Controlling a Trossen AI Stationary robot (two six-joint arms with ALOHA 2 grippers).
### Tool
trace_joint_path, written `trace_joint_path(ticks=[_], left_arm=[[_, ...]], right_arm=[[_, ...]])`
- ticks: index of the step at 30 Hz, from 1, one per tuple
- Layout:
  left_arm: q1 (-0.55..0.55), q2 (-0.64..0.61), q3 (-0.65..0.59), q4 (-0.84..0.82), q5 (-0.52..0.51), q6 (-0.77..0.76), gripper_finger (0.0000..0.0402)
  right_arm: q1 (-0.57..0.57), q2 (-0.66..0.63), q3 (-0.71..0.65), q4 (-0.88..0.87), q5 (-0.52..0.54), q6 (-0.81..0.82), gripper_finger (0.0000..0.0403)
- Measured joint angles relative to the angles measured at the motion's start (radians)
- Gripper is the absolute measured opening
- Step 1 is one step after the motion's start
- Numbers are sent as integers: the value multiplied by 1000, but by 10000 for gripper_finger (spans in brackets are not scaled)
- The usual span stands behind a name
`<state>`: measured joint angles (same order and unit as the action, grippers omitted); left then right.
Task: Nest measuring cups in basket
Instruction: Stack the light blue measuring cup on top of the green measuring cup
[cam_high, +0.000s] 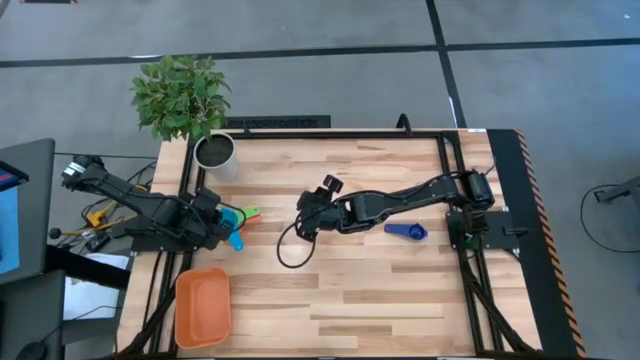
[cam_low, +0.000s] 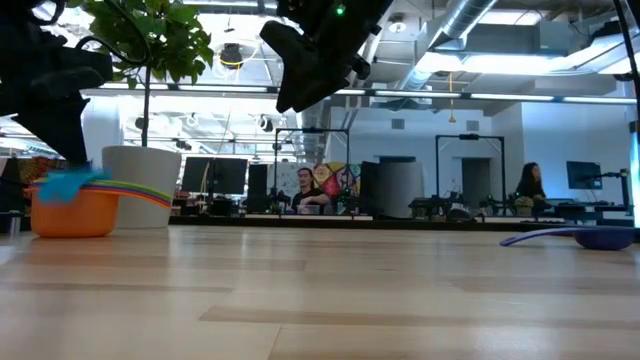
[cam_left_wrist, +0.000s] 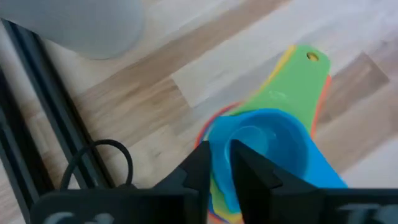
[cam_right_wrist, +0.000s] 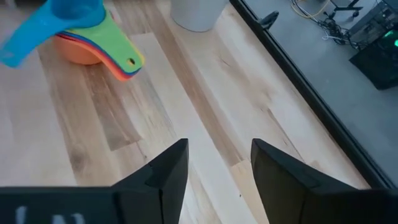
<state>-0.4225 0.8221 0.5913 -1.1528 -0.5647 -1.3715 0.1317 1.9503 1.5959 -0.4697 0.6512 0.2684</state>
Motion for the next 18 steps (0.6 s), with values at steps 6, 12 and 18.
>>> trace_joint_path(ticks=[6, 12, 18], left_arm=[[0, -58, 1, 17, 90, 105, 110], [-59, -61, 2, 228, 269, 403, 113], [-155, 60, 2, 305, 451, 603, 57]], right_arm=[[15, 0, 0, -40, 1, 35, 201], [37, 0, 0, -105, 3, 72, 190], [58, 0, -1, -180, 4, 129, 174]])
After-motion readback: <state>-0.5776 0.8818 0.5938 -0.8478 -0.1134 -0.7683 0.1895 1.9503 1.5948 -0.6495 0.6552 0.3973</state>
